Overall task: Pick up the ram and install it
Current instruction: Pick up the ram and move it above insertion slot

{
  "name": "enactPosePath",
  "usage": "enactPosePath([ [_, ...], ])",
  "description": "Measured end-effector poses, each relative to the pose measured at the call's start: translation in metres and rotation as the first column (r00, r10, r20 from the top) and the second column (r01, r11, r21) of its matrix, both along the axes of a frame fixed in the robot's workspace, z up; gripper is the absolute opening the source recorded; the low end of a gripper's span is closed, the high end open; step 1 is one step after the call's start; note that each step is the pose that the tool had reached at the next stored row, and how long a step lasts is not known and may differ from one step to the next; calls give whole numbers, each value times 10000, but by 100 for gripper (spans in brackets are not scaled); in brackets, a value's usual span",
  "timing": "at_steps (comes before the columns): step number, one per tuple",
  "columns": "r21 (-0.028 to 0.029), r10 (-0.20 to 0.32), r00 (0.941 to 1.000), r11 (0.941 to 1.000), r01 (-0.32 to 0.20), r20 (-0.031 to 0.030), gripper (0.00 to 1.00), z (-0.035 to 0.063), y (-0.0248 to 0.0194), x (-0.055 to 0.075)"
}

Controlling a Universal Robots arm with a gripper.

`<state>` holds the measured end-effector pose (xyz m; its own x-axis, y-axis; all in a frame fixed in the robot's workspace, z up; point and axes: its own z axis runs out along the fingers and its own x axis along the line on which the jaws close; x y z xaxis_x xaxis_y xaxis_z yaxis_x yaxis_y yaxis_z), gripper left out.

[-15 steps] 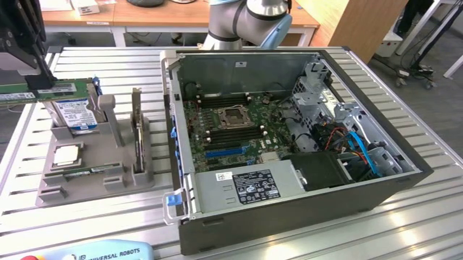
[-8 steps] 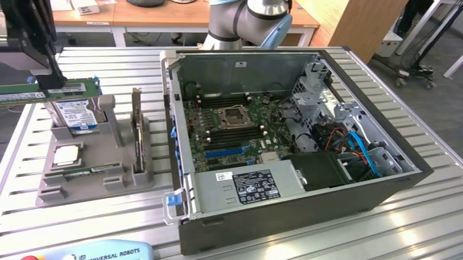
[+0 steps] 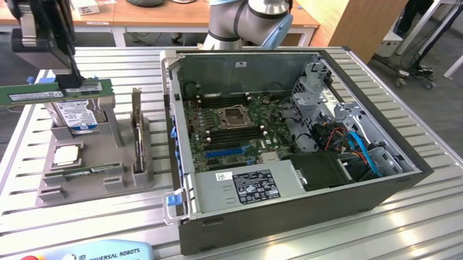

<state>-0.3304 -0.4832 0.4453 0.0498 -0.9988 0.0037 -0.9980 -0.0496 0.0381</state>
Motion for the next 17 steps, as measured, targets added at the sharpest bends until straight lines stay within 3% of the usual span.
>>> enactPosePath([
  [17, 2, -22, 10000, 10000, 22, 2, 12, -12, 5, 498],
])
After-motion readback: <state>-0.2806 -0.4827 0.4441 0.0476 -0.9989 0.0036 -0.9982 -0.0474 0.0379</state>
